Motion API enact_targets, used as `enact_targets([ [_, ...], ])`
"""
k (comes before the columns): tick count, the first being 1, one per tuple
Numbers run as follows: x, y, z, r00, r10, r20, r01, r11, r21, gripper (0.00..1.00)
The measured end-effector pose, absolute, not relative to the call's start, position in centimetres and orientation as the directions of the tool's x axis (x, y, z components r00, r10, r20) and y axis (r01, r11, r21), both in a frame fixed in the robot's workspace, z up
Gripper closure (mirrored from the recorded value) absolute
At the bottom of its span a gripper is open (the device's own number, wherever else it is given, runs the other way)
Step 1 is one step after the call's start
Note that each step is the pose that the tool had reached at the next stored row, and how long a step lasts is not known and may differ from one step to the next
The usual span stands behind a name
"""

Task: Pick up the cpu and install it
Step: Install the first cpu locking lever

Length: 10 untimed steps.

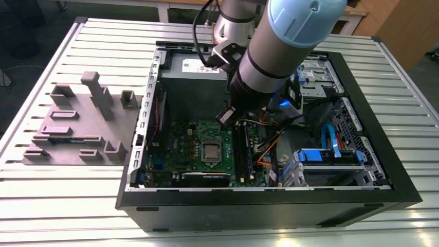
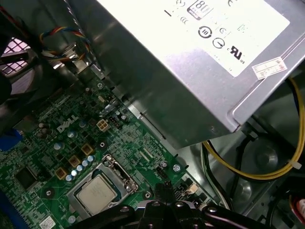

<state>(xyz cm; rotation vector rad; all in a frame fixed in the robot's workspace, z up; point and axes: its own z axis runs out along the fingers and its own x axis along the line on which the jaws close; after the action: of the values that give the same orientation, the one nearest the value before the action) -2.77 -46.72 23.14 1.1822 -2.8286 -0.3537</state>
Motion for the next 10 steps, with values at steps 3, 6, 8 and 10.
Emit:
enact_targets([
  [3,-2.78,-46.98,23.14,-0.705,-0.709,-0.037,-0.696,0.68,0.231,0.89],
  [6,-2.82,-47.36,23.14,-0.704,-0.709,-0.037,-0.697,0.679,0.231,0.89],
  [8,-2.83,-47.5,23.14,-0.703,-0.71,-0.037,-0.697,0.679,0.231,0.89],
  [10,-2.83,-47.53,23.14,-0.703,-0.71,-0.037,-0.697,0.679,0.231,0.89],
])
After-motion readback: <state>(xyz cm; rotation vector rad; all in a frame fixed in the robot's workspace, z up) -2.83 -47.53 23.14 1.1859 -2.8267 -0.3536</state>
